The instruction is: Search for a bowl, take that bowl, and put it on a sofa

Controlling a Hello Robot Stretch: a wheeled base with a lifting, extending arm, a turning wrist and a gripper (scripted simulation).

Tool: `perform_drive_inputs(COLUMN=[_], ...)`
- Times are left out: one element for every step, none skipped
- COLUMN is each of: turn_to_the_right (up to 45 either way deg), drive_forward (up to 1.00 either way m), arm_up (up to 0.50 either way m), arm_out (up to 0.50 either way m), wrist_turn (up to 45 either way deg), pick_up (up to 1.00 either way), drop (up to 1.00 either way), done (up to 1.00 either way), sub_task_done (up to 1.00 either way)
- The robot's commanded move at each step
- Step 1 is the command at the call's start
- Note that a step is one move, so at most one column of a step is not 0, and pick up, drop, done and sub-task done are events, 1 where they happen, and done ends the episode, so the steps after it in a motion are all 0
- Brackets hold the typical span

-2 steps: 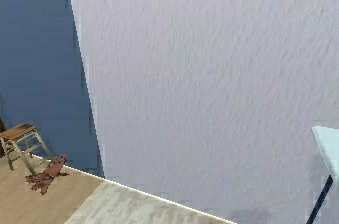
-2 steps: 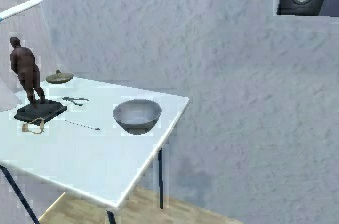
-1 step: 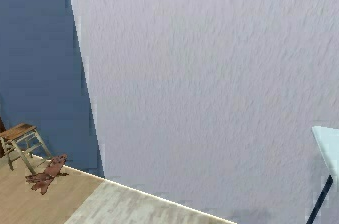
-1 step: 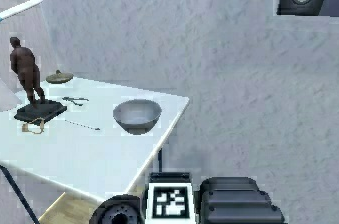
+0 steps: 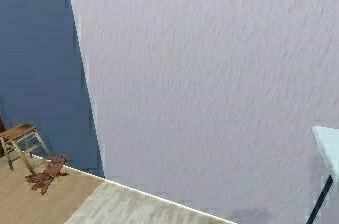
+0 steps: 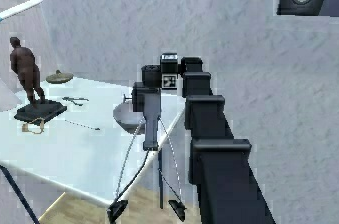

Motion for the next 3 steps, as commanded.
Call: perform_drive_inputs(turn_to_the_right=[0.0, 0.0, 0.0], drive_forward=[0.00, 0.00, 0.00], arm_up=[0.00, 0.00, 0.00], arm_out=[0.00, 0.00, 0.00], wrist_turn=[45.0, 45.0, 45.0], pick_up=[0.00, 0.00, 0.00], drop=[0.00, 0.00, 0.00], done=[0.00, 0.00, 0.00], sub_task_done=[0.00, 0.00, 0.00])
